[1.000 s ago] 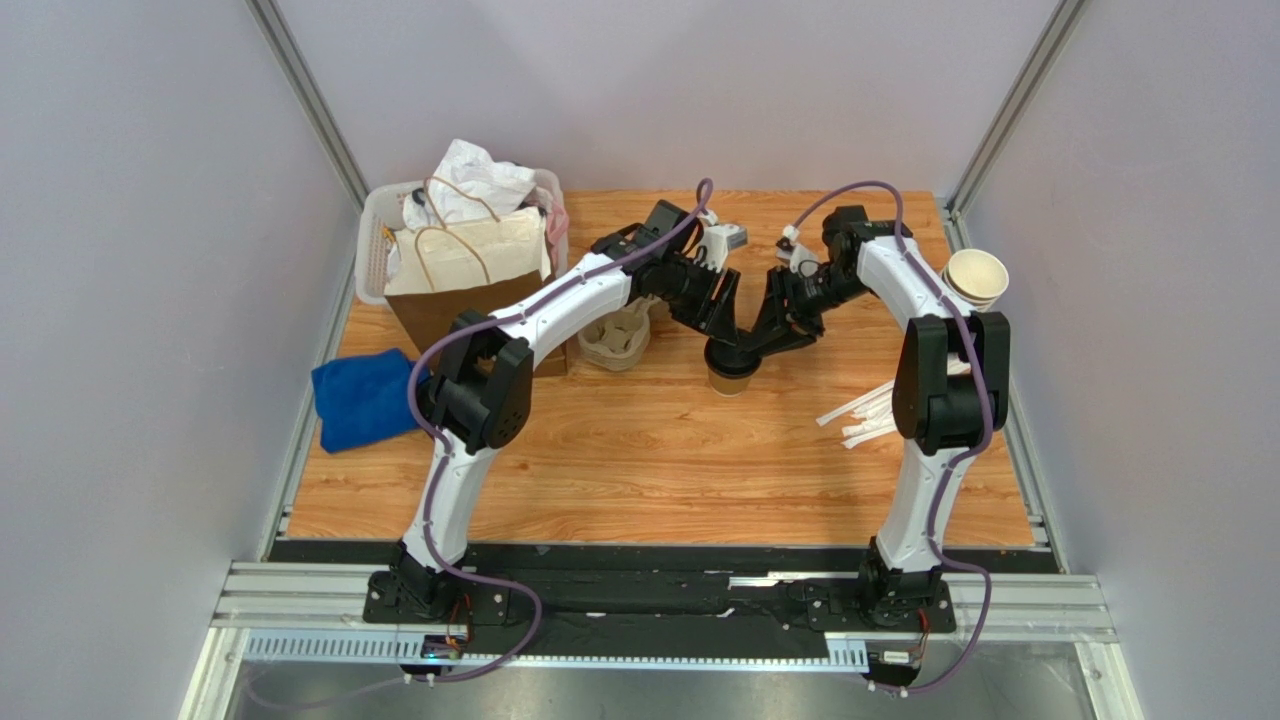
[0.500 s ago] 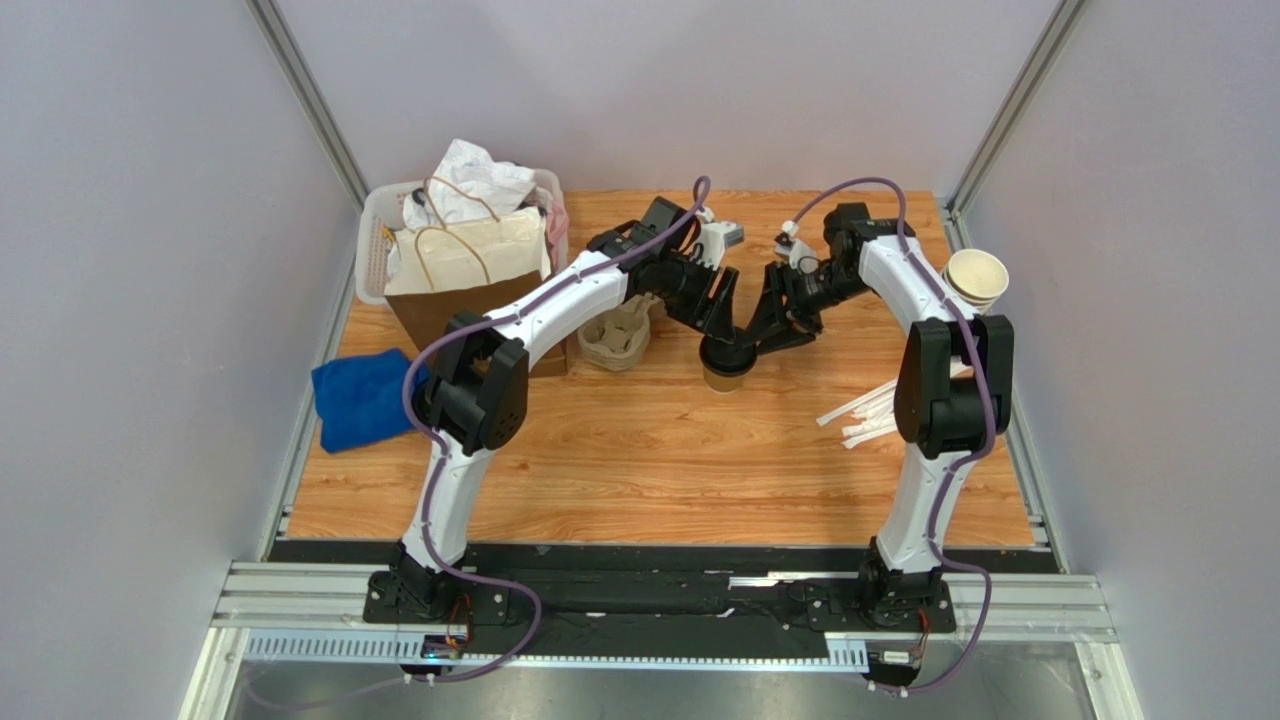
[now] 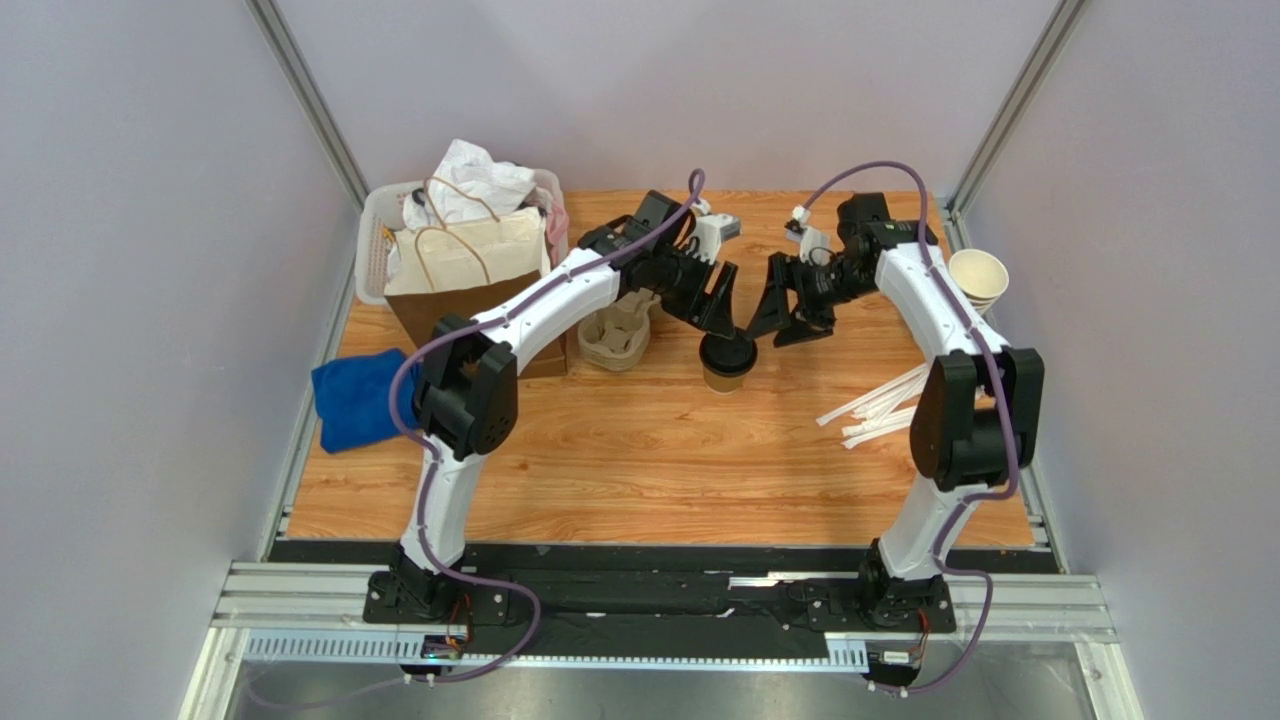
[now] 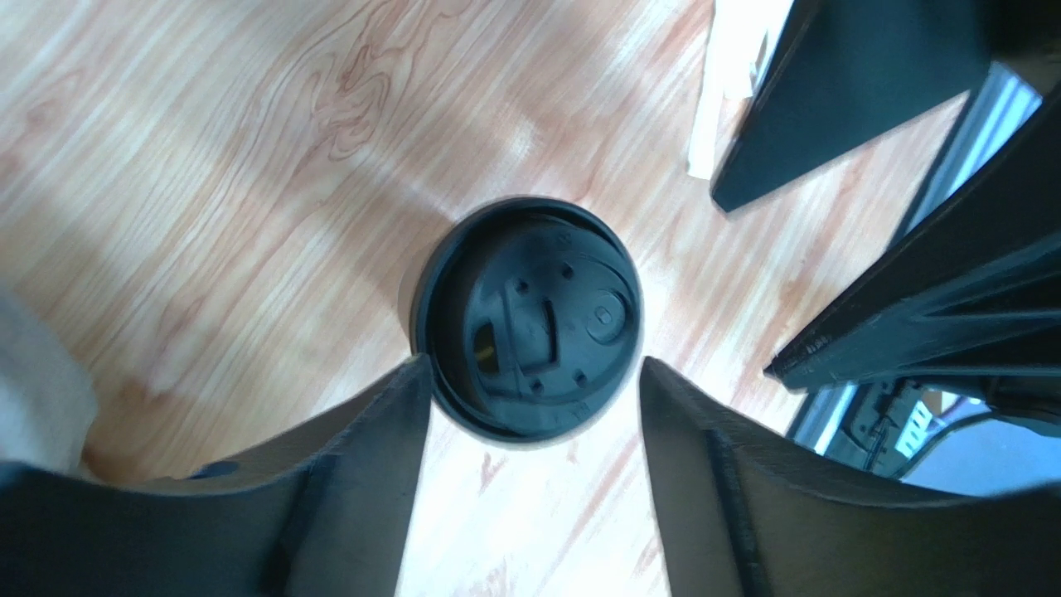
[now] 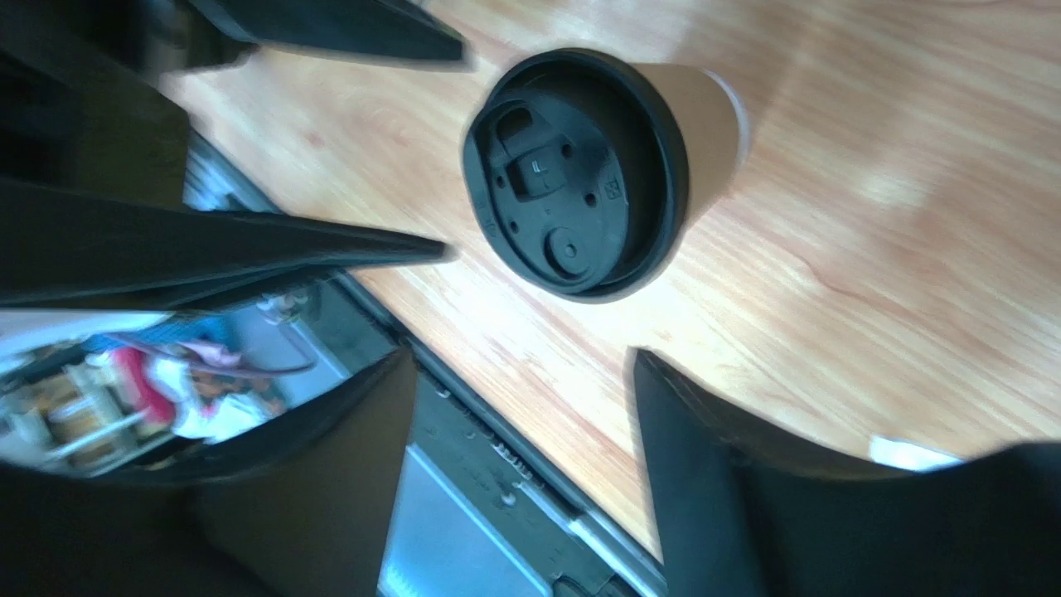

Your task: Pack the takeout coffee

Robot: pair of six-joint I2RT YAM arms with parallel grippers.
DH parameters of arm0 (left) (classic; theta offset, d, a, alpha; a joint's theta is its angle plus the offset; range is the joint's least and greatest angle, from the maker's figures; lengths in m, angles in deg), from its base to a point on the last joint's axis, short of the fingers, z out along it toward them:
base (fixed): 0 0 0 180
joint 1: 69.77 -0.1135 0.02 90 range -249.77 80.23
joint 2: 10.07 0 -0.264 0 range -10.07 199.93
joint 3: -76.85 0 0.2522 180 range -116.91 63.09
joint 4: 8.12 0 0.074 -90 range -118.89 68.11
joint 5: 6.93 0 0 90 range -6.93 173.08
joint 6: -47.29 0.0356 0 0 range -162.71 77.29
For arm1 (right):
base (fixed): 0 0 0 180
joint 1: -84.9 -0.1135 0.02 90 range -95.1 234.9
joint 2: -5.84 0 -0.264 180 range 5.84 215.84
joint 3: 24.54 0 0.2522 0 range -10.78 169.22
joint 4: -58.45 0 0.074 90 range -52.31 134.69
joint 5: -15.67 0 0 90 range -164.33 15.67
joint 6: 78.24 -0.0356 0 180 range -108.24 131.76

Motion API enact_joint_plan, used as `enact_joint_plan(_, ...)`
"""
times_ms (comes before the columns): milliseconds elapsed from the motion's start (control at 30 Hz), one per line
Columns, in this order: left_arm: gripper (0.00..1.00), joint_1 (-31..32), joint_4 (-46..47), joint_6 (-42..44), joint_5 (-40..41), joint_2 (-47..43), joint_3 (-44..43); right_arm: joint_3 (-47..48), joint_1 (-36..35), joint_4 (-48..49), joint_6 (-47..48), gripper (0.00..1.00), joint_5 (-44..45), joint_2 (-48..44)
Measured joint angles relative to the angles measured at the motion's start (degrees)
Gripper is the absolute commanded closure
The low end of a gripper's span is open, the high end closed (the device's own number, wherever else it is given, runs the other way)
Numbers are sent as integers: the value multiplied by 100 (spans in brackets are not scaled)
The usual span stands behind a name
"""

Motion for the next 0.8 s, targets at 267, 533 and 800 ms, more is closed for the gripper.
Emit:
enact_joint_plan(267, 3, -52, -107, 326, 415, -1790, 494, -1709, -673, 785, -251, 7, 1342, -1561)
enact_joint_plan(533, 2, -55, 24, 247, 1484, -3589, 1305, -2433, -1694, 1593, -831, 5, 2371, -1541)
enact_joint_plan(800, 2, -79, 208, 129, 2155, -4081, 2446, -2387, -1740, 2490, -1255, 7, 2763, -798)
